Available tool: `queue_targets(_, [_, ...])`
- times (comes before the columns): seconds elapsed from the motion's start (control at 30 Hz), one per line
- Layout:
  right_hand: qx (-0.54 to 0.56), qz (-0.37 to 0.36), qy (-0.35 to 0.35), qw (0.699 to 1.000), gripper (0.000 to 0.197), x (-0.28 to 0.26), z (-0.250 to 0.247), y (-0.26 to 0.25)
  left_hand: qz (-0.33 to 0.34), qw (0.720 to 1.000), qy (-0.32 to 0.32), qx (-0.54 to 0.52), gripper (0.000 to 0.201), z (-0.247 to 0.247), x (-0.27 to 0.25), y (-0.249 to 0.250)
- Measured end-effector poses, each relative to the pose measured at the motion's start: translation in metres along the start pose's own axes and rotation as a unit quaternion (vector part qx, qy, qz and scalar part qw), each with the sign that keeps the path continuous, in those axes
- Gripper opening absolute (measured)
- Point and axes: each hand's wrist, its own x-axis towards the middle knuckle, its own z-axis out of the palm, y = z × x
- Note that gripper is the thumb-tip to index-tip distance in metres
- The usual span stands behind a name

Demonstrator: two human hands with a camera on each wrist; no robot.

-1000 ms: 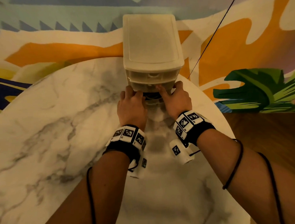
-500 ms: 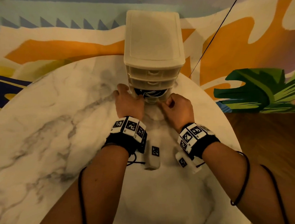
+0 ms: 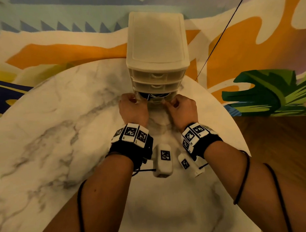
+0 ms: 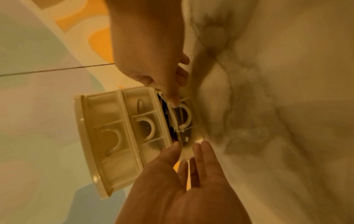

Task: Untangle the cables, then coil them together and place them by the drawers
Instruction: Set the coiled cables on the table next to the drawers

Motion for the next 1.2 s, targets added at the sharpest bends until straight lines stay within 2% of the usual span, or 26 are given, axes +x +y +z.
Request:
queue_targets(0.1, [-0.005,-0.009,-0.004,1.0,0.031,0.0,-0.002,0.0,0.074,0.997,-0.003,0.036,0.022,-0.004,-0.003,0.003])
queue_targets(0.17, [-0.016,-0.023,-0.008,1.0,0.03,-0.003,-0.003,0.002,0.163,0.982,0.013,0.093,0.02,-0.01,-0.008,0.004])
queue_targets(0.23, [-0.029,-0.052,0.006,0.998,0.025,-0.006,-0.003,0.004,0.267,0.941,0.01,0.21,0.02,-0.011,-0.015,0.003])
queue_targets(0.3, [-0.022,-0.079,0.038,0.996,0.017,-0.008,-0.003,0.006,0.327,0.888,-0.016,0.323,0.026,-0.009,-0.021,-0.003])
queue_targets(0.4, [-0.041,-0.124,0.045,0.99,0.023,-0.005,-0.003,0.007,0.339,0.85,-0.066,0.397,0.045,-0.007,-0.024,-0.01])
queue_targets(0.5, [-0.075,-0.162,0.029,0.984,0.022,-0.003,-0.004,0.008,0.339,0.842,-0.08,0.412,0.053,-0.008,-0.027,-0.017])
queue_targets(0.63, [-0.094,-0.166,0.025,0.981,0.022,0.001,-0.005,0.008,0.346,0.827,-0.086,0.436,0.063,-0.01,-0.026,-0.02])
queue_targets(0.73, [-0.1,-0.164,0.015,0.981,0.022,0.004,-0.007,0.007,0.336,0.827,-0.095,0.44,0.064,-0.011,-0.025,-0.017])
queue_targets(0.83, [-0.1,-0.167,0.007,0.981,0.023,0.004,-0.007,0.006,0.327,0.843,-0.085,0.419,0.063,-0.015,-0.026,-0.019])
queue_targets(0.93, [-0.09,-0.165,0.01,0.982,0.022,0.003,-0.006,0.007,0.281,0.859,-0.136,0.406,0.068,-0.016,-0.027,-0.018])
queue_targets(1.07, [-0.074,-0.161,0.005,0.984,0.021,0.003,-0.005,0.007,0.229,0.894,-0.158,0.352,0.073,-0.014,-0.025,-0.011])
queue_targets(1.2, [-0.07,-0.166,-0.003,0.984,0.019,0.003,-0.003,0.007,0.212,0.901,-0.179,0.333,0.074,-0.015,-0.02,-0.006])
